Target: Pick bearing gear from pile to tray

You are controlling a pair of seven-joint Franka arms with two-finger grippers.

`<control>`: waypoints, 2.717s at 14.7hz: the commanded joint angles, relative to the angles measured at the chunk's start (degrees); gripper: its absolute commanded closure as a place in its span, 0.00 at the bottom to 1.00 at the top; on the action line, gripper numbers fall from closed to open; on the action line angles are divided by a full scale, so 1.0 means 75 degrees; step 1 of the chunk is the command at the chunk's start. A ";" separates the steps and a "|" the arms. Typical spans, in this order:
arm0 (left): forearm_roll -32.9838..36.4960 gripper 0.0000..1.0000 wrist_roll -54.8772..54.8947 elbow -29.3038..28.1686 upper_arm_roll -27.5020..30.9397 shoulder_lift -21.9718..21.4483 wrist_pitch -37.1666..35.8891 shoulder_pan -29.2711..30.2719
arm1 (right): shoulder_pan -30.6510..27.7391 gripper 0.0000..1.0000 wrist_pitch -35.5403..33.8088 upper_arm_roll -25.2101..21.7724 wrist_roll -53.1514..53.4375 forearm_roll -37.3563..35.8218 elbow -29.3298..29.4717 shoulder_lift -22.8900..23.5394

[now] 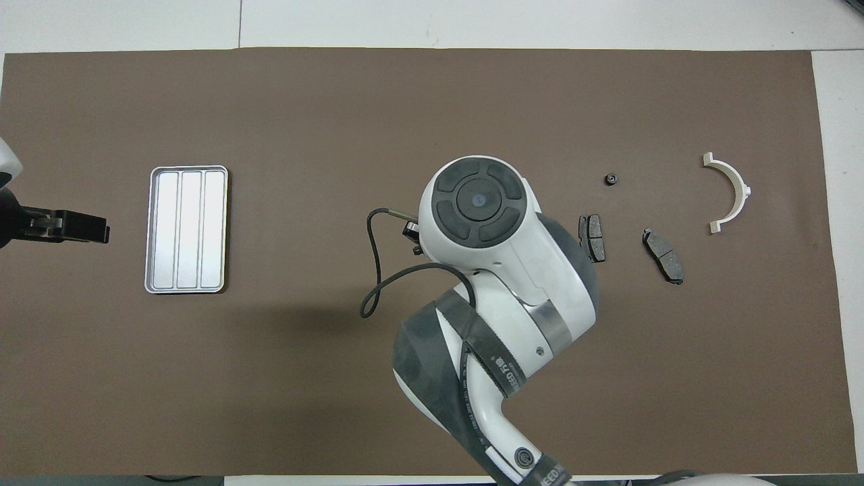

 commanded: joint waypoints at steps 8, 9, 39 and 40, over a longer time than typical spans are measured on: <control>-0.0099 1.00 -0.1038 -0.0111 0.0034 -0.0138 -0.0193 -0.0058 | 0.0278 1.00 0.1920 -0.0024 0.0193 -0.0283 -0.0224 0.1210; -0.0110 1.00 -0.1038 -0.0110 0.0046 -0.0138 -0.0287 -0.0058 | 0.0371 1.00 0.2003 -0.0024 0.0239 -0.0365 -0.0177 0.1397; -0.0087 0.00 -0.1084 -0.0111 0.0116 -0.0150 0.0744 0.0141 | 0.0314 0.00 0.2147 -0.0083 0.0685 -0.0811 0.0313 0.2184; -0.0099 0.00 -0.1073 -0.0099 0.0116 -0.0161 0.0767 0.0339 | 0.0128 0.00 0.1994 -0.0083 0.0650 -0.0799 0.0559 0.2172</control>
